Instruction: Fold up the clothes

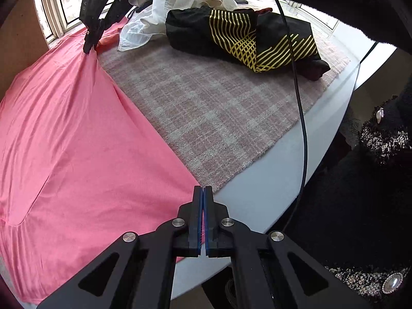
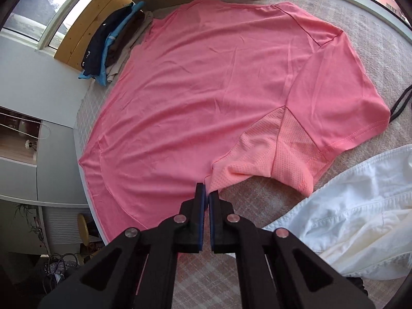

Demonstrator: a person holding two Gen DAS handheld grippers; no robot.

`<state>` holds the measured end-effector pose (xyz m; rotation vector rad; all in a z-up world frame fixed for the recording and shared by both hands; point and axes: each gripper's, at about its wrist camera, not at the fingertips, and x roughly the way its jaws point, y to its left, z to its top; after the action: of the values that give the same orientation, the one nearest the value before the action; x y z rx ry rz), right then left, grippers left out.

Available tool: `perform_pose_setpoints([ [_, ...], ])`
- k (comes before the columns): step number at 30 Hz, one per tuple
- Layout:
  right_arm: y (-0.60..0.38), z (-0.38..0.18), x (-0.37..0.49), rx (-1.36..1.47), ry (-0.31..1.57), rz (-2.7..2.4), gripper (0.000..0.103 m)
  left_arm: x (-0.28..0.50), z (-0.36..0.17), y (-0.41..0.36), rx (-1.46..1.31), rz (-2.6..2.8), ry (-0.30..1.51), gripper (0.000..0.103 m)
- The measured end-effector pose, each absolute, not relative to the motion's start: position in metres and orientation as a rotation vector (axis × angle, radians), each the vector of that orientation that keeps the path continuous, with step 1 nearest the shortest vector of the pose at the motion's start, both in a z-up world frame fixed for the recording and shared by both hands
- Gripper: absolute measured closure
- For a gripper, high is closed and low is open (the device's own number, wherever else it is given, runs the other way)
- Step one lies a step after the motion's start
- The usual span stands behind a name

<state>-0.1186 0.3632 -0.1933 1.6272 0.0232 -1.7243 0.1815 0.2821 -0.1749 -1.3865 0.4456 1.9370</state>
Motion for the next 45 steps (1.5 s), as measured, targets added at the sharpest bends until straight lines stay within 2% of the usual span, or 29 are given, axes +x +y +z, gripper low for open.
perform_pose_setpoints([
  [3,0.361,-0.190,-0.119,1.653,0.097,-1.747,0.100,0.180,-0.167,0.279,-1.376,1.917,0.441,0.103],
  [7,0.356,-0.217,-0.114,1.762,0.165,-1.731,0.099,0.179,-0.170,0.283,-1.368,1.872,0.445,0.103],
  [9,0.361,-0.225,-0.115,1.821,0.191,-1.729,0.095,0.181,-0.179,0.287,-1.385,1.839,0.458,0.103],
  [11,0.379,-0.217,-0.121,1.791,0.097,-1.750,0.089,0.184,-0.187,0.288,-1.400,1.807,0.469,0.103],
  [14,0.405,-0.206,-0.128,1.704,-0.044,-1.773,0.085,0.185,-0.185,0.284,-1.403,1.797,0.466,0.103],
  [18,0.409,-0.221,-0.126,1.723,-0.072,-1.699,0.085,0.182,-0.176,0.277,-1.401,1.815,0.450,0.103],
  [24,0.379,-0.238,-0.113,1.708,0.009,-1.653,0.086,0.179,-0.183,0.281,-1.417,1.791,0.460,0.103],
  [25,0.376,-0.238,-0.113,1.707,0.012,-1.650,0.089,0.179,-0.187,0.283,-1.446,1.761,0.451,0.103],
  [26,0.375,-0.237,-0.113,1.702,0.016,-1.649,0.095,0.179,-0.192,0.285,-1.474,1.732,0.445,0.100],
  [29,0.375,-0.232,-0.114,1.696,0.009,-1.652,0.095,0.184,-0.191,0.290,-1.507,1.695,0.495,0.084],
  [32,0.375,-0.227,-0.114,1.687,-0.022,-1.658,0.095,0.168,-0.171,0.293,-1.447,1.763,0.504,0.084],
  [36,0.374,-0.225,-0.115,1.689,-0.020,-1.668,0.095,0.110,-0.159,0.300,-1.357,1.975,0.446,0.085],
  [38,0.372,-0.226,-0.115,1.691,-0.011,-1.671,0.095,0.083,-0.165,0.304,-1.344,2.033,0.422,0.085],
  [42,0.371,-0.224,-0.117,1.682,-0.004,-1.678,0.095,0.062,-0.189,0.306,-1.397,2.015,0.517,0.085],
  [45,0.371,-0.225,-0.120,1.678,-0.014,-1.675,0.095,0.056,-0.187,0.293,-1.420,2.043,0.431,0.086],
])
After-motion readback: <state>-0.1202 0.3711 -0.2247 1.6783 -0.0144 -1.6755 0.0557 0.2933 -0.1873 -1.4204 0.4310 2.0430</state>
